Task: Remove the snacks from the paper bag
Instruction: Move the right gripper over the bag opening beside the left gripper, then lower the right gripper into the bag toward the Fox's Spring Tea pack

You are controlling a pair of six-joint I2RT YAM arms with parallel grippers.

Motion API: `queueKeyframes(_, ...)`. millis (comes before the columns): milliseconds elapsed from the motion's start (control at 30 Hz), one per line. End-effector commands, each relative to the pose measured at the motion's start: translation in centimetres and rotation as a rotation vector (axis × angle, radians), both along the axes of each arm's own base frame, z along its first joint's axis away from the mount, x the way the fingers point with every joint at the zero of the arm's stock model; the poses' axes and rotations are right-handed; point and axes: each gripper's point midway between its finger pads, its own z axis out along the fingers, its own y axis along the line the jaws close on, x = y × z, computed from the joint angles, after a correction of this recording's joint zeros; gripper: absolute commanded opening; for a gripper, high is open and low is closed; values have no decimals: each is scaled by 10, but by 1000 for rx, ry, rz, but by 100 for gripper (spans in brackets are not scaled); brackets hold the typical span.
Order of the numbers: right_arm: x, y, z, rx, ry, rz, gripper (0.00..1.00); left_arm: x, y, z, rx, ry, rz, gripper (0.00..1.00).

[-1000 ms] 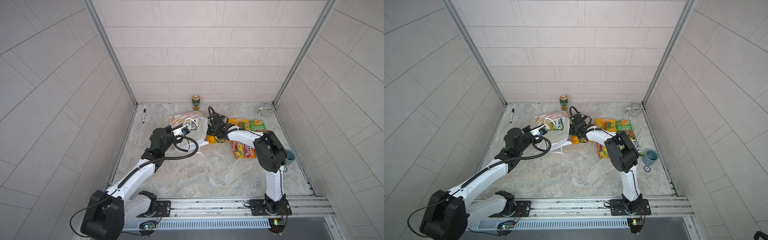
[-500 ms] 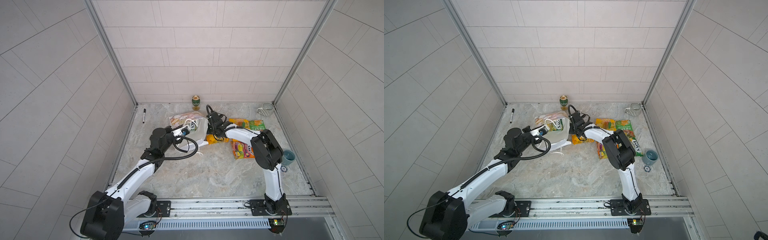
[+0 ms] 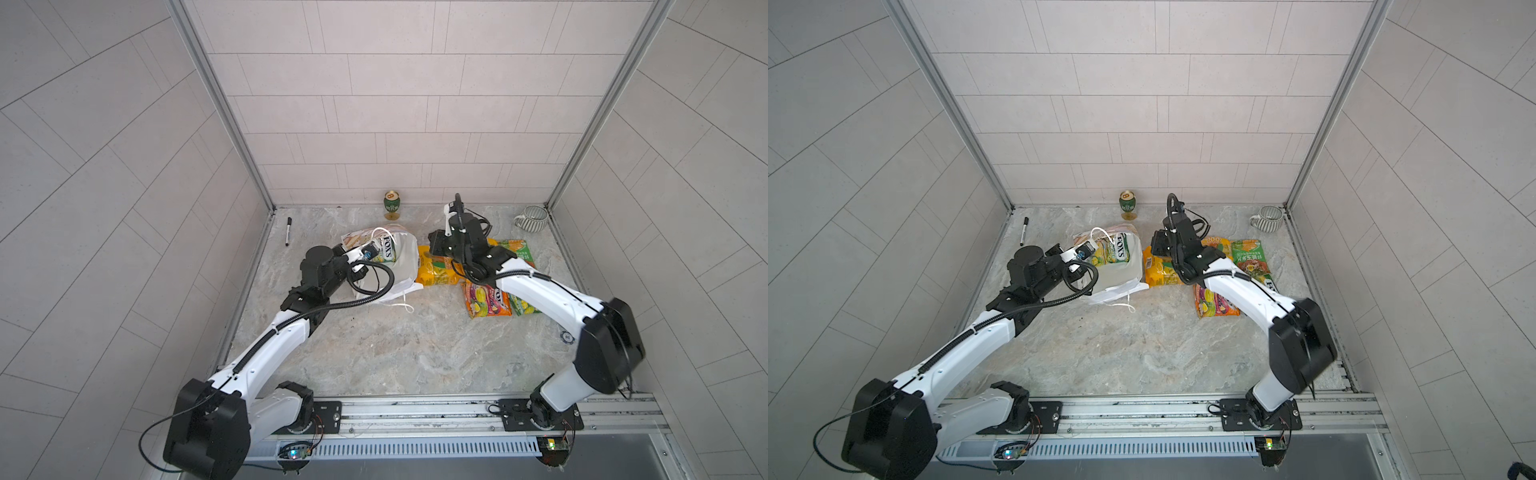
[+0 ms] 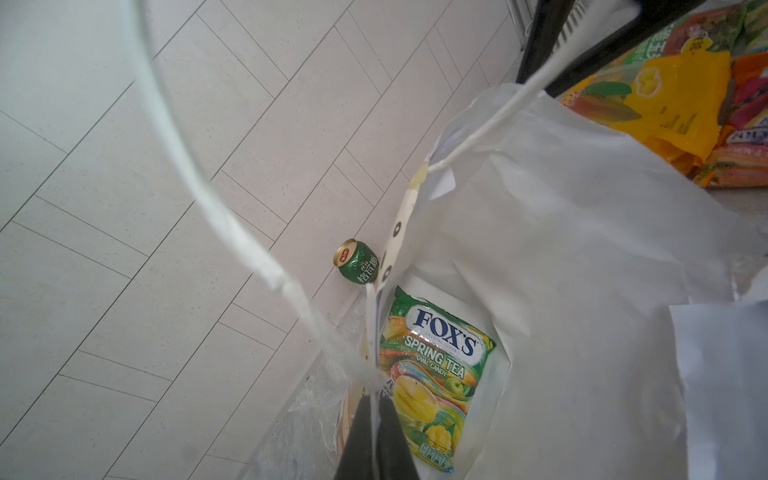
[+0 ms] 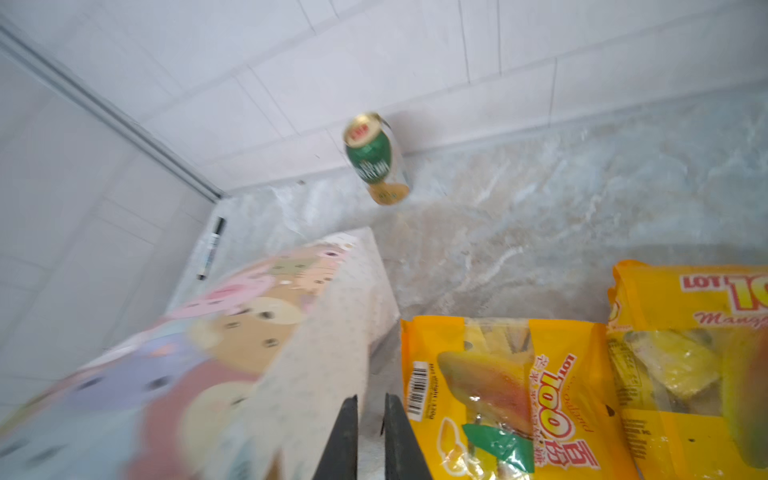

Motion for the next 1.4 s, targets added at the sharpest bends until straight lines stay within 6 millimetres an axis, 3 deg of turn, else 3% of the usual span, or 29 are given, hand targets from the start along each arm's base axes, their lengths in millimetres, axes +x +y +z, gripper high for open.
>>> queueKeyframes(0,-24,22,32,46,-130,79,7,5,-3,36,-108,-34,23,0)
queueKeyframes(133,-60,60,31,27,-206,190,0,2,-14,28,-96,-17,49,0)
queueKeyframes(200,-72,80,20,41,-237,243,0,0,-21,22,-64,-9,43,0)
queueKeyframes(300,-78,95,-8,-11,-239,247,0,-4,-24,20,-46,1,29,0)
queueKeyframes(600,-62,132,-87,-91,-117,269,0,-20,-14,47,-52,-74,50,0)
queueKeyframes(733,-52,138,-112,-121,-77,243,4,-26,-13,53,-67,-89,39,0)
queueKeyframes(833,-40,140,-118,-169,-52,218,7,-29,-18,46,-60,-110,13,0)
queueKeyframes(900,-31,137,-121,-185,-55,180,15,-29,-22,41,-54,-117,-1,0)
queueKeyframes(1100,6,132,-119,-2,-48,166,20,-29,-29,27,-44,-116,-42,0)
queueKeyframes(1367,3,140,-95,40,-175,262,46,-31,-40,18,-46,-95,-102,0)
